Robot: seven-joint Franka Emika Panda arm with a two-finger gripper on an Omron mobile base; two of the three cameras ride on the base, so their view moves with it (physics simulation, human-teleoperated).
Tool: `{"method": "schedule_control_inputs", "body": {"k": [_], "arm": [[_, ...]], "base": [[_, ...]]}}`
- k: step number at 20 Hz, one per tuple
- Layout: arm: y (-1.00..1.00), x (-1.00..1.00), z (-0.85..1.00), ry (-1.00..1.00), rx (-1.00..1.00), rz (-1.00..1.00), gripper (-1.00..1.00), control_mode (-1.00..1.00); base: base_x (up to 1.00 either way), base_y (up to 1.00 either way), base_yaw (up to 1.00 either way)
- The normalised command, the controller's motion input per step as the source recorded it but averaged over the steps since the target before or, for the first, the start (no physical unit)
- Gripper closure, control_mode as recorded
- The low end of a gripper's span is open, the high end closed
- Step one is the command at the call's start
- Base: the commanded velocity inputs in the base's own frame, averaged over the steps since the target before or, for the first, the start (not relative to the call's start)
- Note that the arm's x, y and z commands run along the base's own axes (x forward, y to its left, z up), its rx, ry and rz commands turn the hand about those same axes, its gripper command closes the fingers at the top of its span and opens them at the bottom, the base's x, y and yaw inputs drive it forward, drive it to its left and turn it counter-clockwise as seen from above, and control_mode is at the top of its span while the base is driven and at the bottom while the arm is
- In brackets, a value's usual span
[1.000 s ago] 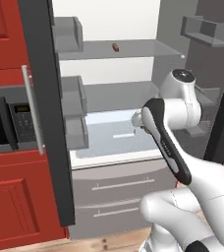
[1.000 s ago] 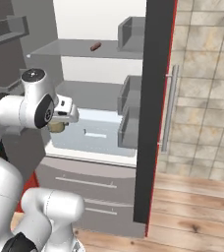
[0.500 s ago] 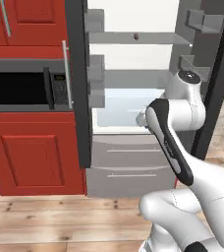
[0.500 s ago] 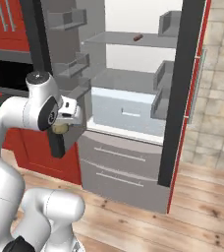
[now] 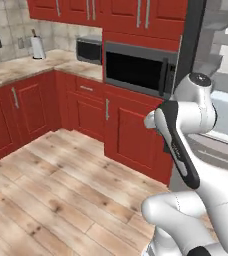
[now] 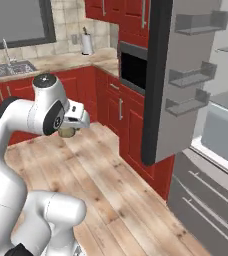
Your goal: Retrieve the sausage and cheese from the fridge and place them on the cutting board on the counter.
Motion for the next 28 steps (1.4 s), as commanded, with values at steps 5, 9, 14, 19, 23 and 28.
{"method": "schedule_control_inputs", "body": {"k": [5, 9, 14, 19, 23, 28], "arm": [[0.0, 0.0, 0.0, 0.0, 0.0, 0.0, 1.0, 1.0], [0.0, 0.0, 0.0, 0.0, 0.0, 0.0, 1.0, 1.0], [0.0, 0.0, 0.0, 0.0, 0.0, 0.0, 1.0, 1.0], [0.0, 0.0, 0.0, 0.0, 0.0, 0.0, 1.0, 1.0], [0.0, 0.0, 0.0, 0.0, 0.0, 0.0, 1.0, 1.0], [0.0, 0.0, 0.0, 0.0, 0.0, 0.0, 1.0, 1.0]], "base": [[-0.07, 0.0, 1.0], [0.0, 0.0, 1.0], [0.15, -0.01, 0.97], [0.27, -0.03, 0.95], [0.51, -0.09, 0.88], [0.67, -0.14, 0.83]]}}
